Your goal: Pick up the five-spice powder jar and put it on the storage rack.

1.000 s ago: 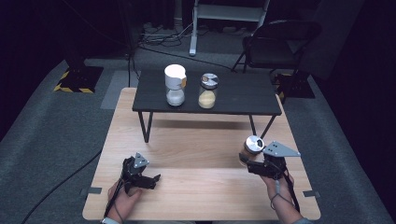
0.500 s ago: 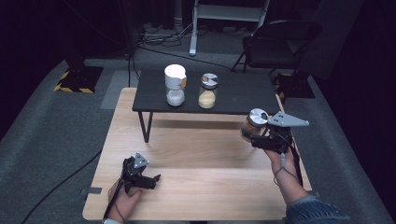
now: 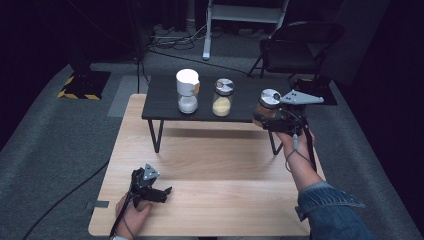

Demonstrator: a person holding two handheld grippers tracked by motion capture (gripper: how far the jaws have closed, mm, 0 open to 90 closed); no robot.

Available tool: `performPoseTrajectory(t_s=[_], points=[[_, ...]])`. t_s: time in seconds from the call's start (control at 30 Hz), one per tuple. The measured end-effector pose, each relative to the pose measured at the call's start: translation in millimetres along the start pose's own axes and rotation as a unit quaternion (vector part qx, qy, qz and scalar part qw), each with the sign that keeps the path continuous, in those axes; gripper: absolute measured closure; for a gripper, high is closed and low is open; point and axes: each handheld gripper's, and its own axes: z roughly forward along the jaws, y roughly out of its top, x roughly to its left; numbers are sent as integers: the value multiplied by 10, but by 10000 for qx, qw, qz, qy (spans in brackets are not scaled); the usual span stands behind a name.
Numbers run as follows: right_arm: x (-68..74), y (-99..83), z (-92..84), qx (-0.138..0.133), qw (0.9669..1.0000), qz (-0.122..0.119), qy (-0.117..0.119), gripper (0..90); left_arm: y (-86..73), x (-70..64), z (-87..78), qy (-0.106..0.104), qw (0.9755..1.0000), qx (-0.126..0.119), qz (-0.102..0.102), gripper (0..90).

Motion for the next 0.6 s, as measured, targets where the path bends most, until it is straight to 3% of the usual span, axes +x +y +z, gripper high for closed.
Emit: performPoseTrajectory(t_s=[0.23, 0.53, 0.6], points=[[-74, 131, 212, 9, 10000, 72, -53, 297, 0, 0, 0, 0, 10000, -1, -4, 3], [-131, 88, 507, 232, 9995, 164, -148, 297, 0, 0, 0, 0, 10000, 0, -4, 3], [-190, 51, 519, 159, 9995, 270, -73, 294, 0, 0, 0, 0, 10000, -1, 0, 3]])
